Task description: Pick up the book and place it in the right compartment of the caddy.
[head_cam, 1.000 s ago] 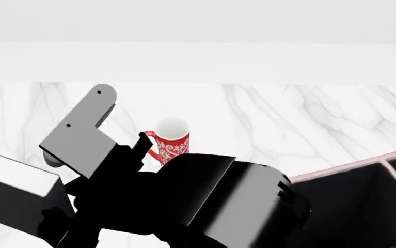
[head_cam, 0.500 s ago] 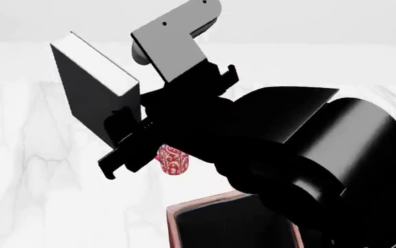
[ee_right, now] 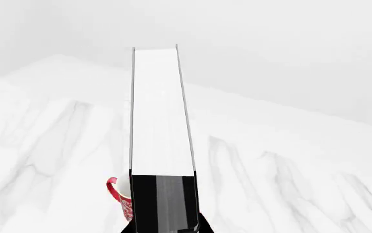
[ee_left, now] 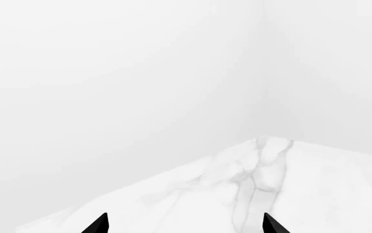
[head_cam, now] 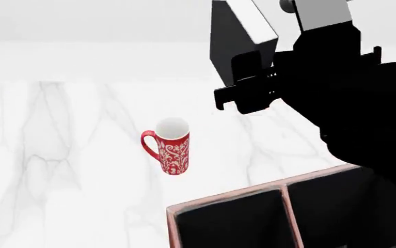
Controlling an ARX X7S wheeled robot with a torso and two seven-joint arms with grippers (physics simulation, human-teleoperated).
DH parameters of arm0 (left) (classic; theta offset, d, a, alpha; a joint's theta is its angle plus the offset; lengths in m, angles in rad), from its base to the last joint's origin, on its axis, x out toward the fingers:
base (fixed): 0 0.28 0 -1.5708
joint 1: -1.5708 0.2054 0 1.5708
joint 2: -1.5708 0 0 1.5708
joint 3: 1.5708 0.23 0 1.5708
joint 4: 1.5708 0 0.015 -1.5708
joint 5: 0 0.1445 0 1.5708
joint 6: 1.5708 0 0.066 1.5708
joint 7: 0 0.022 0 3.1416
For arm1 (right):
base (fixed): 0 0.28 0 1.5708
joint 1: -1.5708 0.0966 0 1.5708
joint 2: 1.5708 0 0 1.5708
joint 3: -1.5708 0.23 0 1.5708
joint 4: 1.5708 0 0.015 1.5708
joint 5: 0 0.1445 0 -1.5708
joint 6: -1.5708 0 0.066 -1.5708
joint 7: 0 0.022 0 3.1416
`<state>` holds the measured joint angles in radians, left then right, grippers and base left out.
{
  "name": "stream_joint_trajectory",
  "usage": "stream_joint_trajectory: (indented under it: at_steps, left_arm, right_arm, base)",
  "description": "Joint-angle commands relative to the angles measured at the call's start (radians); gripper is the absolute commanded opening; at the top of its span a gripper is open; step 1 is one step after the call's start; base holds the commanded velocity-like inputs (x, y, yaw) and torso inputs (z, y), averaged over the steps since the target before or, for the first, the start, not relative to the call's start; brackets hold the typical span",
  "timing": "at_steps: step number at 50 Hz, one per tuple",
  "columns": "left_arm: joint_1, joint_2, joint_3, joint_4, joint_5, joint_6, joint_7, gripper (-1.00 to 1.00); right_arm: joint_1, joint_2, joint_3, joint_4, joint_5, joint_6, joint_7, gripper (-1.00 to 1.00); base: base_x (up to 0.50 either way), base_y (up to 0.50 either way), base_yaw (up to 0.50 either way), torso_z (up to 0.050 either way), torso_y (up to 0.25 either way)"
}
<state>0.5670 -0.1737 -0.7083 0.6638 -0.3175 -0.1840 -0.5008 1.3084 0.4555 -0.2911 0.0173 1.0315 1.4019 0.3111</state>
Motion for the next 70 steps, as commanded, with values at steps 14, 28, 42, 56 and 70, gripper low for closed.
stream_joint_trajectory:
  at_steps: [14, 28, 42, 56, 70]
  left_arm:
    - [-0.004, -0.012, 0.014, -0.003, 0.001, -0.003, -0.006, 1.0]
    - [-0.002, -0.013, 0.018, -0.005, -0.001, 0.002, -0.01, 1.0]
    - [-0.007, -0.02, 0.027, -0.015, 0.0, 0.004, -0.011, 1.0]
    - [-0.008, -0.022, 0.036, -0.023, 0.003, 0.006, -0.013, 1.0]
    - [-0.011, -0.026, 0.048, -0.026, 0.008, 0.005, -0.017, 1.0]
  right_arm:
    - [-0.121, 0.209, 0.225, -0.071, 0.046, 0.084, 0.185, -1.0]
    - [-0.19, 0.284, 0.289, -0.053, 0.059, 0.055, 0.218, -1.0]
    - [-0.214, 0.325, 0.334, -0.03, 0.066, 0.051, 0.275, -1.0]
    - [-0.161, 0.354, 0.331, 0.014, 0.068, 0.08, 0.327, -1.0]
    - [-0.133, 0.367, 0.369, 0.045, 0.128, 0.149, 0.433, -1.0]
  base:
    - [0.0, 0.0, 0.0, 0.0, 0.001]
    - [0.0, 0.0, 0.0, 0.0, 0.001]
    - [0.0, 0.0, 0.0, 0.0, 0.001]
    - [0.0, 0.0, 0.0, 0.001, 0.001]
    - [0.0, 0.0, 0.0, 0.0, 0.001]
